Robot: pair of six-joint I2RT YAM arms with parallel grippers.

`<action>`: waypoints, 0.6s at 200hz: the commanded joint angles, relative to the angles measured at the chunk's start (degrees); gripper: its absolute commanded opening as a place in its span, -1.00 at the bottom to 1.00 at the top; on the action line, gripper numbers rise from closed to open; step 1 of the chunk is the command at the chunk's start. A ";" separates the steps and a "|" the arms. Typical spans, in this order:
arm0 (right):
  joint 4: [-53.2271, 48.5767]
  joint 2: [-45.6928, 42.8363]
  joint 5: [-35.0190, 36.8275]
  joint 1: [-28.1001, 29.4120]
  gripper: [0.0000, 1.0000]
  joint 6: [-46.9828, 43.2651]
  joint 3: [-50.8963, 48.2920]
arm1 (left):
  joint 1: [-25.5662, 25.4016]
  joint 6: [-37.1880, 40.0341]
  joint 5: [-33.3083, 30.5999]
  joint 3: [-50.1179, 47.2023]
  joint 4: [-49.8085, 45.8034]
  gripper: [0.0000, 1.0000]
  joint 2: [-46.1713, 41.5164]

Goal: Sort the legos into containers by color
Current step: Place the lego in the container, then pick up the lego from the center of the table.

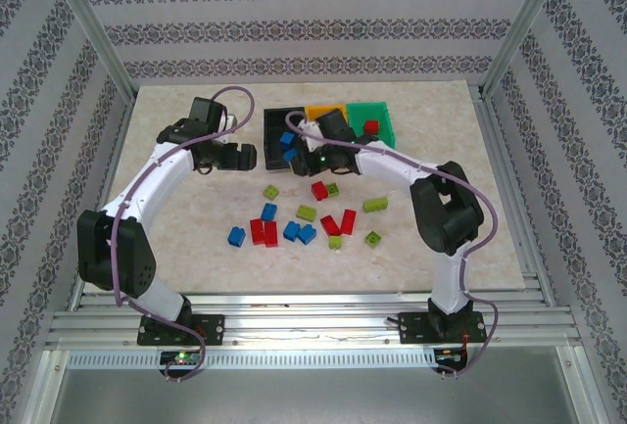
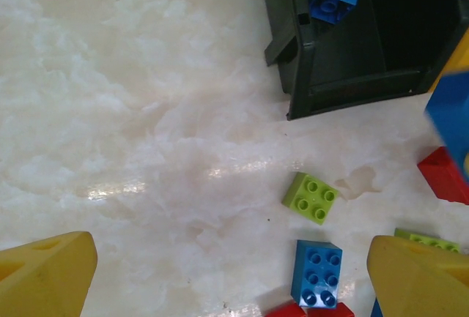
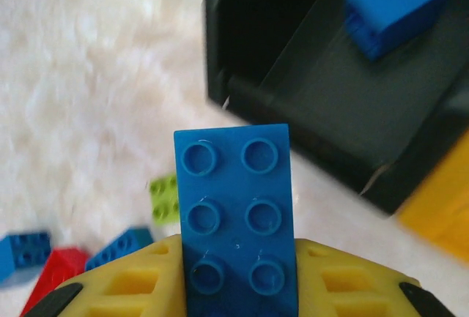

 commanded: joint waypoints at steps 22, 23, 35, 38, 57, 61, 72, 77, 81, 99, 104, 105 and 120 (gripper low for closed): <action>-0.64 8.26 -0.15 -2.32 -0.12 8.70 16.09 | 0.40 -0.42 1.85 -0.64 1.71 0.90 -0.34; -1.00 8.40 -0.20 -2.34 -0.11 8.68 16.76 | 0.40 -0.42 1.86 -0.64 1.71 0.90 -0.33; -3.90 11.05 -1.06 -2.35 0.05 8.50 21.96 | 0.42 -0.24 1.88 -0.48 1.49 0.90 -0.32; -4.26 11.43 -1.32 -2.36 0.08 8.45 22.67 | 0.40 -0.19 1.93 -0.47 1.41 0.90 -0.32; -3.36 10.41 -1.80 -2.26 0.15 8.70 22.45 | 0.35 0.27 2.09 -0.31 1.03 0.90 -0.35; -2.87 9.81 -1.74 -2.34 0.14 8.75 21.73 | 0.29 0.42 2.21 -0.29 0.92 0.90 -0.43; -1.95 7.80 -2.15 -2.50 0.14 8.38 19.61 | 0.00 0.96 2.25 -0.58 1.23 0.89 -0.74; -1.73 6.81 -2.21 -2.52 0.15 8.04 18.28 | -0.05 1.16 2.39 -0.80 1.47 0.89 -0.83; -1.43 5.88 -2.26 -2.59 0.14 7.69 17.16 | -0.22 1.37 2.58 -0.90 1.53 0.89 -0.77; -0.22 1.10 -2.02 -2.54 0.14 6.22 10.63 | -0.89 2.65 2.98 -0.39 0.59 0.88 -0.04; 0.16 -0.39 -1.81 -2.53 0.14 5.85 8.56 | -1.33 3.18 3.17 -0.02 0.01 0.88 0.38; 0.19 -0.67 -1.78 -2.53 0.15 5.80 8.07 | -1.35 3.32 3.22 0.06 -0.15 0.88 0.47; 0.93 -5.12 -1.28 -2.53 0.15 4.04 1.44 | -2.87 5.65 3.62 1.81 -3.25 0.87 2.60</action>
